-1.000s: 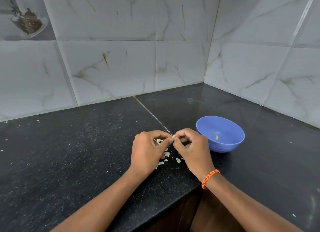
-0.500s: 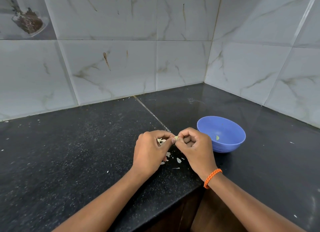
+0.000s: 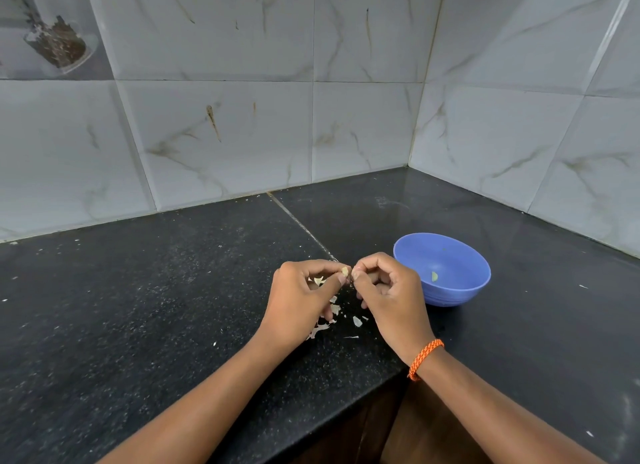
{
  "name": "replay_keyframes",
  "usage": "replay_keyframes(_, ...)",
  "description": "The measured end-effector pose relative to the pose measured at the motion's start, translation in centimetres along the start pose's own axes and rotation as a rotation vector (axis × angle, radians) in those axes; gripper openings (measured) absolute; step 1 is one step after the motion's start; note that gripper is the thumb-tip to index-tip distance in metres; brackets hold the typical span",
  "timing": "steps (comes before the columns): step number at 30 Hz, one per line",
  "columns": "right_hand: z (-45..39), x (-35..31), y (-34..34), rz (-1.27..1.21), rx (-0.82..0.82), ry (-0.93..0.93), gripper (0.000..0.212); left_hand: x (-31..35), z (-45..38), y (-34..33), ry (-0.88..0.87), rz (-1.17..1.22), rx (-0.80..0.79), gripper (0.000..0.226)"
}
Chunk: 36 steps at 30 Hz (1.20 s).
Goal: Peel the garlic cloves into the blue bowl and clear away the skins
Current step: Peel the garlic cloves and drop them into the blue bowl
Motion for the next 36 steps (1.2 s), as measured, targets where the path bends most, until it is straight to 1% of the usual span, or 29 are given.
replay_keyframes(5,-0.1,0.0,0.1,0.068,0.001,0.061,0.025,-0.1,-0.1,0.4,-0.016,0.056,0.016,0.006)
replay_keyframes(8,-0.1,-0.2,0.3,0.119,0.003,0.129,0.019,0.1,0.0,0.7,-0.019,0.062,0.046,0.005)
replay_keyframes(10,0.0,-0.3,0.3,0.104,0.000,0.145,0.014,0.0,0.0,0.7,-0.011,0.080,0.054,0.003)
replay_keyframes(12,0.0,-0.4,0.1,0.067,-0.022,0.137,0.010,-0.2,-0.1,0.7,0.004,0.117,0.049,0.001)
replay_keyframes(17,-0.3,0.0,-0.3,0.023,-0.066,0.070,0.004,-0.4,-0.2,0.9,0.033,0.196,0.061,0.014)
replay_keyframes(22,-0.4,0.5,-0.3,-0.022,-0.093,0.023,0.005,-0.8,-0.3,0.7,0.021,0.141,0.080,0.006)
replay_keyframes(26,-0.4,0.5,-0.3,0.060,-0.079,0.070,0.006,-0.4,-0.1,0.7,0.007,0.103,0.092,0.003)
replay_keyframes(31,-0.3,-0.3,-0.4,0.119,-0.045,0.131,0.012,0.1,0.2,0.3,0.013,0.105,0.068,0.004)
replay_keyframes(36,-0.2,-0.7,-0.1,0.133,0.006,0.141,0.017,0.7,0.5,-0.2,0.008,0.063,0.029,0.011)
Point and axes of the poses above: each hand's wrist, its own z-axis away from the middle knuckle, its own y-axis out of the back of the hand, x = y × z, the point moved 5 cm from there along -z, towards the middle knuckle, and after that the axes turned 6 degrees about -z, right-handed, at the moved point
